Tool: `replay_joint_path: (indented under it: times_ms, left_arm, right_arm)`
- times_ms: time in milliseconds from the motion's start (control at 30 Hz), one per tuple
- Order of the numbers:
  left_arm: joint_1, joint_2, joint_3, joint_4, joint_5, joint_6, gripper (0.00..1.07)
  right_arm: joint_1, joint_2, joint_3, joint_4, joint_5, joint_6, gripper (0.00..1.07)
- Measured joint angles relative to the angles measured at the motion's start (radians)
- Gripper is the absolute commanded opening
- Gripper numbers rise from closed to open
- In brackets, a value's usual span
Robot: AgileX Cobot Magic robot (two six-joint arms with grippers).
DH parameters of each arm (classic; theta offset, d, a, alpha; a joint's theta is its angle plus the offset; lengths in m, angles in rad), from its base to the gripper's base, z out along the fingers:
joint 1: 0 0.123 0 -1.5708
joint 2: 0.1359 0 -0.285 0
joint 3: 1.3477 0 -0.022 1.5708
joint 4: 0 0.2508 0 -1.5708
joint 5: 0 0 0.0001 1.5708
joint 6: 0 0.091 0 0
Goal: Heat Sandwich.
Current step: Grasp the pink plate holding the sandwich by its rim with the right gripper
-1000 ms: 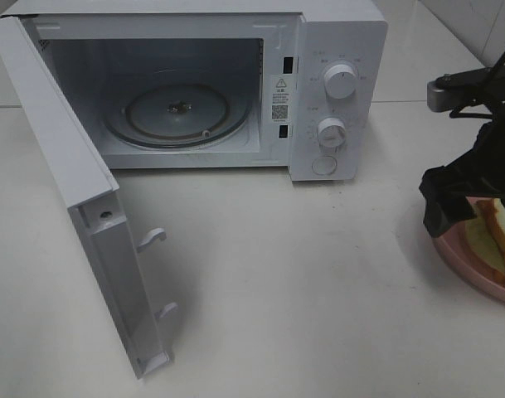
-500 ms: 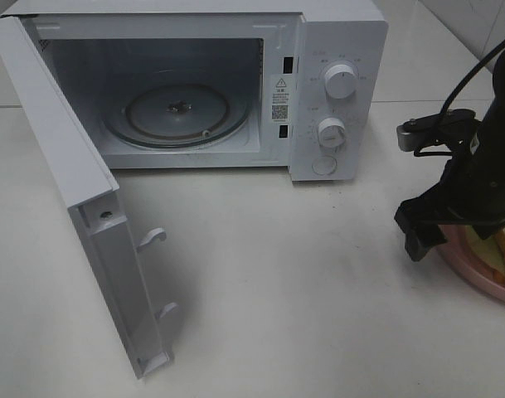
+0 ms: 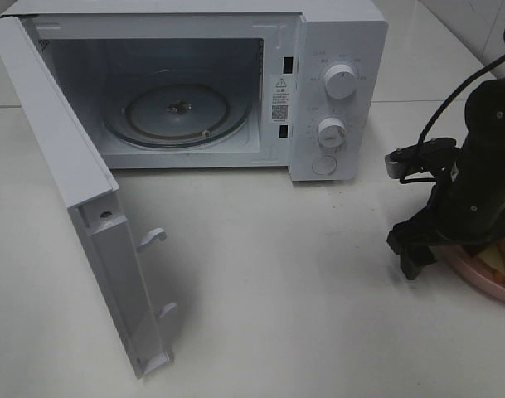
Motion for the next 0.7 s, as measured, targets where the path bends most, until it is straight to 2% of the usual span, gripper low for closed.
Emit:
replay_joint_path:
  times_ms: [233,367,433,467,533,567,600,633,700]
  left_arm:
    - [0.0,0.0,0.0,0.0,0.0,0.0,0.98]
    - [0.0,0.0,0.0,0.0,0.0,0.0,0.98]
    - [0.0,0.0,0.0,0.0,0.0,0.0,0.98]
    - [0.0,0.0,0.0,0.0,0.0,0.0,0.98]
    - [0.0,0.0,0.0,0.0,0.0,0.0,0.98]
    - [0.0,0.0,0.0,0.0,0.0,0.0,0.98]
    - [0.0,0.0,0.0,0.0,0.0,0.0,0.98]
    - [0.0,0.0,0.0,0.0,0.0,0.0,0.98]
    - [0.0,0.0,0.0,0.0,0.0,0.0,0.98]
  right_arm:
    - [0.0,0.026,-0.001,-0.012,-0.03,0.014,0.8]
    - [0.0,0.028,-0.001,-0.026,-0.032,0.015,0.71]
    - [0.0,0.028,-0.001,-0.032,-0.032,0.017,0.6]
    - [0.0,0.028,-0.001,-0.032,-0.032,0.017,0.6]
    - [0.0,0.028,-0.001,-0.036,-0.032,0.019,0.47]
    - [0.0,0.028,-0.001,-0.045,-0.032,0.026,0.32]
    - [0.0,0.028,-0.001,-0.057,-0.031,0.03,0.23]
    - [0.0,0.028,-0.001,-0.057,-0.031,0.03,0.23]
    - [-0.003,0.028,-0.002,-0.084,-0.024,0.05,0.07]
